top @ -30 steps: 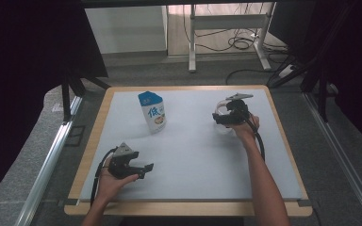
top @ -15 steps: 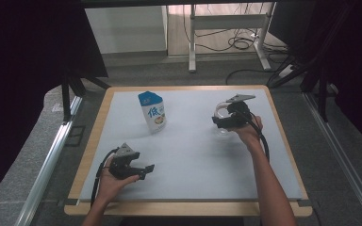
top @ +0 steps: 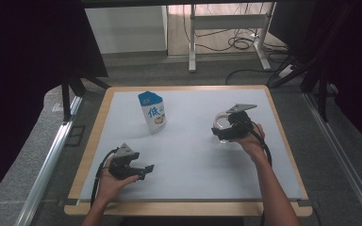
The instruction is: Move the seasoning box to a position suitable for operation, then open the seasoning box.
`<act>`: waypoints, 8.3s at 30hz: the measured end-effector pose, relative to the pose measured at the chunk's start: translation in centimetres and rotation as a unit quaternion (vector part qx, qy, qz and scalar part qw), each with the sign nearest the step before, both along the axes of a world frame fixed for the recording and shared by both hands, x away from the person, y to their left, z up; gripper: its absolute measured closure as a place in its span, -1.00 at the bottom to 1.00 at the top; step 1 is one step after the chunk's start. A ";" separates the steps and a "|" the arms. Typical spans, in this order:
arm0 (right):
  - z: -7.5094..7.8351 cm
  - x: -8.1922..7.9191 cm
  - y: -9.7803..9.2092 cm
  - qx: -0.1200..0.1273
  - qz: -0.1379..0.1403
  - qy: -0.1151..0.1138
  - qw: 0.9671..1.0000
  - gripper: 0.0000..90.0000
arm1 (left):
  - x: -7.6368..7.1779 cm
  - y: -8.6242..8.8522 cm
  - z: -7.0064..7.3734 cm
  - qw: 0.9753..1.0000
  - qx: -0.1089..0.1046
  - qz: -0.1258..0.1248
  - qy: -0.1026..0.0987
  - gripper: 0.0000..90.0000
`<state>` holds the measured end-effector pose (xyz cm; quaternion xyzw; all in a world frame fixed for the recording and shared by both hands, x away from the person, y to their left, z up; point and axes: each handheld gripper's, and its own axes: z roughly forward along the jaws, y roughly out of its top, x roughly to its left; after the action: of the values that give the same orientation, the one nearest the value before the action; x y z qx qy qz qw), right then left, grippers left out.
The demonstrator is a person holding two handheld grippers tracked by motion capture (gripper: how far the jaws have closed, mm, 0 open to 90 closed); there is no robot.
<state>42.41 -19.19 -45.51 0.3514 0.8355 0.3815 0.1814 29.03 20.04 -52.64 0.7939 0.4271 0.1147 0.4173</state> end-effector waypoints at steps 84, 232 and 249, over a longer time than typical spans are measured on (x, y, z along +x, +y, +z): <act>1.9 -12.7 -4.8 0.090 -0.035 -0.124 0.988 1.00 | -0.1 0.4 -0.3 1.000 -0.001 0.017 -0.003 -0.49; -0.9 -12.1 -6.1 0.108 -0.058 -0.109 0.986 1.00 | 6.2 -18.0 5.9 0.988 -0.023 -0.144 -0.054 1.00; -1.0 -12.6 -7.1 0.125 -0.075 -0.109 0.983 0.85 | 6.1 -18.2 6.5 0.987 -0.026 -0.148 -0.057 1.00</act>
<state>29.82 -26.30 -46.55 0.3892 0.7278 0.5044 0.2538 35.16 1.80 -46.19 0.8296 0.2833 0.0860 0.4735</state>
